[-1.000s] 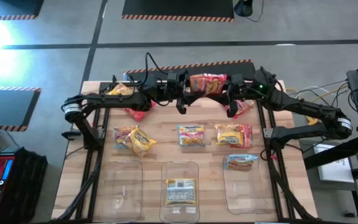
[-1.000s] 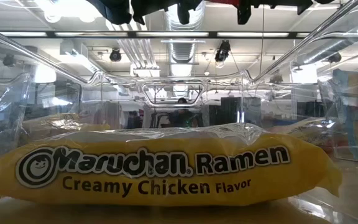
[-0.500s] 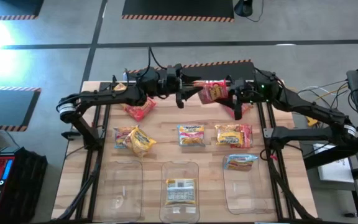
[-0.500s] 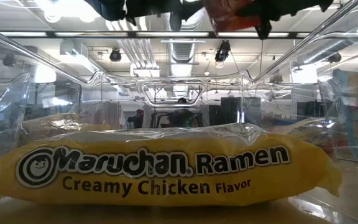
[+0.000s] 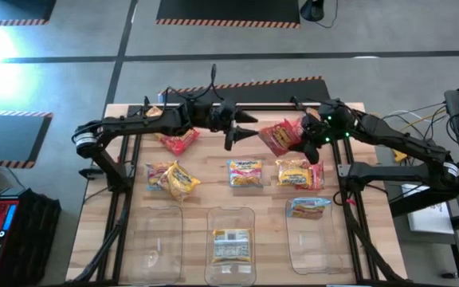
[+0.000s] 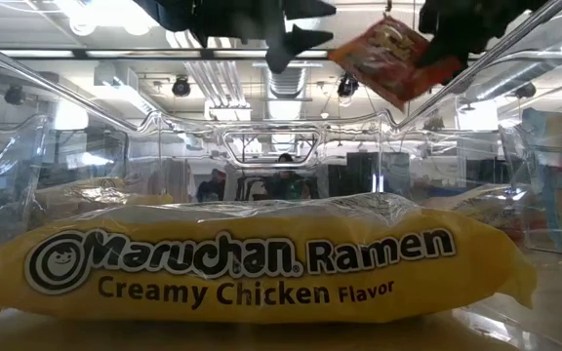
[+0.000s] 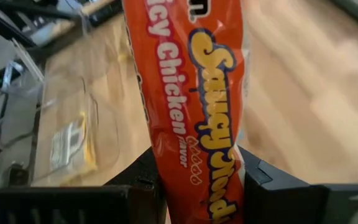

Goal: Sort Maruchan noodles
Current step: Put the orange noodle pack into the left transparent bin

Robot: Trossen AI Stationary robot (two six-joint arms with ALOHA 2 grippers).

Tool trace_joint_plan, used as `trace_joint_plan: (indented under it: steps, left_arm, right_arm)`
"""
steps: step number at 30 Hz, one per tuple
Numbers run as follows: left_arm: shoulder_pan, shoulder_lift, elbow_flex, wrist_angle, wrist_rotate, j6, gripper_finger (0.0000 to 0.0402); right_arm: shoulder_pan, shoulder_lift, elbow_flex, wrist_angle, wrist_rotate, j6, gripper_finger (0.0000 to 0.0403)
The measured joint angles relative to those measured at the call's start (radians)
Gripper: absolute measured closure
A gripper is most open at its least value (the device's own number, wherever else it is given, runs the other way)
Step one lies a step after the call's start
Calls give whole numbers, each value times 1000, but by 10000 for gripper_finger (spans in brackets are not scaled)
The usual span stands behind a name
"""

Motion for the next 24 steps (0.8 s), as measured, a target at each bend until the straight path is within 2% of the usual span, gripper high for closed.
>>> trace_joint_plan:
  steps: [5,10,20,24]
  left_arm:
    - [0,0,0,-66,0,6,177]
    - [0,0,11,-89,35,-10,177]
    - [-37,29,229,-457,43,111,177]
    - [-49,53,288,-483,43,132,177]
  right_arm:
    - [2,0,0,-128,-12,0,303]
    - [2,8,0,-249,-74,-1,303]
    - [4,53,2,-346,-110,-41,303]
    - [34,90,57,-388,-107,-75,303]
